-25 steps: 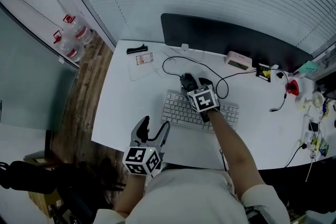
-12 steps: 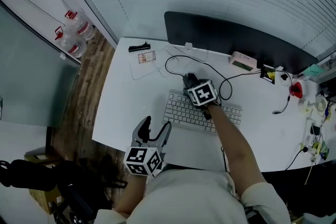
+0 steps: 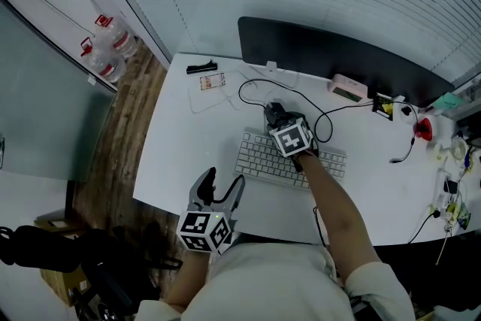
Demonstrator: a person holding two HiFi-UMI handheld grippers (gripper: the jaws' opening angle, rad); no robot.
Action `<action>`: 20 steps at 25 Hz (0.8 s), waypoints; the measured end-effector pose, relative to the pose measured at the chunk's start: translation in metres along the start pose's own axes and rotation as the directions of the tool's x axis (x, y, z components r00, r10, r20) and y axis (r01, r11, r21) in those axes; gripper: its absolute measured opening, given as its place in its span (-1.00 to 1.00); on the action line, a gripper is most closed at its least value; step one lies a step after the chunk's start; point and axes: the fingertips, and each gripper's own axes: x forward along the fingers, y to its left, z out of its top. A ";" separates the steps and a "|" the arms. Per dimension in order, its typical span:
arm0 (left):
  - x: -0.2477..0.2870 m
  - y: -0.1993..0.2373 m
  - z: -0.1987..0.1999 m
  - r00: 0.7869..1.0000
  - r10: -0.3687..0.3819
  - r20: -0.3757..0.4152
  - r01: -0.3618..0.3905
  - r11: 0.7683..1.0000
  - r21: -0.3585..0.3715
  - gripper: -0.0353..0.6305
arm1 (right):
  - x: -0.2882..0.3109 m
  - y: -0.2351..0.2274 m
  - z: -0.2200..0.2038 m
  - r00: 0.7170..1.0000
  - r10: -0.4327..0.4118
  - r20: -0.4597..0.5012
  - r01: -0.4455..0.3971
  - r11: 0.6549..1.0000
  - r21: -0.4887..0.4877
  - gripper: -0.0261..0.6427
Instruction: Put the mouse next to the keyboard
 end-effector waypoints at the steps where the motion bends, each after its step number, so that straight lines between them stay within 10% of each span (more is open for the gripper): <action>1: -0.001 0.000 0.000 1.000 -0.002 0.001 0.002 1.000 0.001 0.06 | -0.005 0.001 0.004 1.000 -0.001 0.020 0.001 1.000 0.011 -0.06; 20: -0.020 -0.033 0.005 0.990 -0.137 0.005 0.137 0.989 0.056 0.05 | -0.119 -0.020 -0.012 0.970 -0.178 0.164 0.160 0.980 0.118 -0.06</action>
